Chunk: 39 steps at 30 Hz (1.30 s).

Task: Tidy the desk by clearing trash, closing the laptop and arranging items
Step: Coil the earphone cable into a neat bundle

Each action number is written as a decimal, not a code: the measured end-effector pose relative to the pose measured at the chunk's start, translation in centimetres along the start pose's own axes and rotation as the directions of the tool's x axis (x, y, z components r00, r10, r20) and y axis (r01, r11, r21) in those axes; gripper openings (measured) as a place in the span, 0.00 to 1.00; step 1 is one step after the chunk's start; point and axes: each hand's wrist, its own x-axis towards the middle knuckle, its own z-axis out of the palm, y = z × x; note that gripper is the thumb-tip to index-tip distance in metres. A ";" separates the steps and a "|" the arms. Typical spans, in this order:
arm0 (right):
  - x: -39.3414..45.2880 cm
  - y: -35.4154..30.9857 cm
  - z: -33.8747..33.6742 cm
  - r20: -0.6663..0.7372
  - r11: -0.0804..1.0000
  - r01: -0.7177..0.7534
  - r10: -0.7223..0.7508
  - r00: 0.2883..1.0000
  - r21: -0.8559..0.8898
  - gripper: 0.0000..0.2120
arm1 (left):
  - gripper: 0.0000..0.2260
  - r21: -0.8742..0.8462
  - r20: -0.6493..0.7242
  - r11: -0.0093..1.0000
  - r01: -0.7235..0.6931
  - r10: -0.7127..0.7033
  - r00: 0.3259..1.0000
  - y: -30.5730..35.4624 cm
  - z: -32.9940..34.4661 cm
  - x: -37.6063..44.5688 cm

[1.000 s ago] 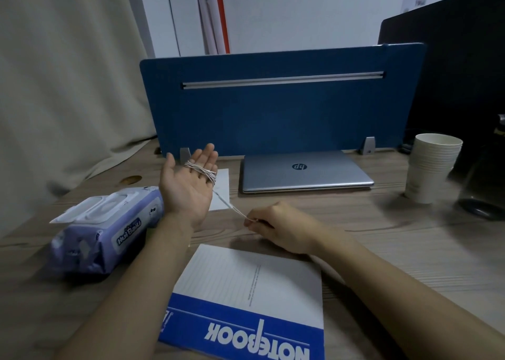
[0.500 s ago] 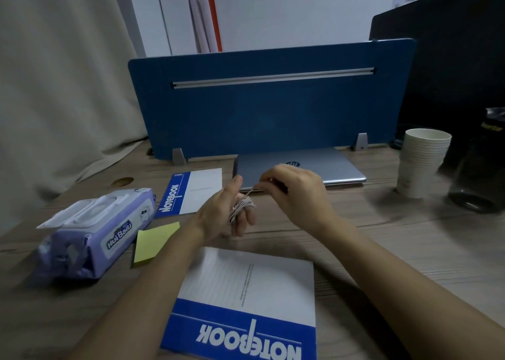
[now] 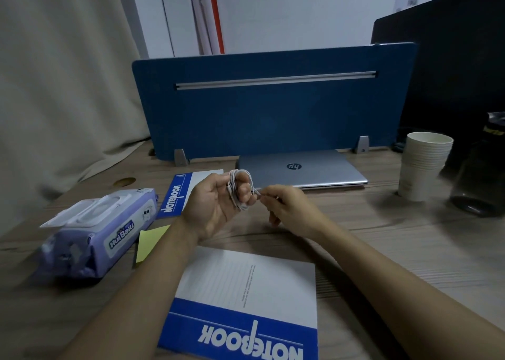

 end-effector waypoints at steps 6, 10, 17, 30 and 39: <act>-0.2 -1.1 1.2 0.123 0.999 0.004 -0.008 0.992 0.035 0.12 | 0.16 -0.099 -0.089 0.992 -0.076 0.067 0.994 0.4 0.3 0.0; -0.3 -1.5 1.0 0.133 0.985 -0.033 0.011 0.991 0.169 0.14 | 0.17 -0.058 -0.220 0.992 -0.112 0.097 0.971 0.4 0.5 0.0; -0.5 -1.3 1.0 0.200 0.856 -0.205 0.122 0.972 0.474 0.15 | 0.14 0.016 -0.252 0.993 -0.117 0.117 0.961 0.5 0.1 0.1; -0.1 -1.1 0.7 0.126 0.789 -0.189 0.141 0.982 0.585 0.09 | 0.10 0.116 -0.470 0.967 -0.228 0.255 0.845 0.8 0.0 0.5; 0.1 -1.2 0.8 0.099 0.801 -0.182 0.153 0.983 0.571 0.10 | 0.22 0.005 -0.472 0.945 -0.328 0.291 0.832 0.7 0.4 0.3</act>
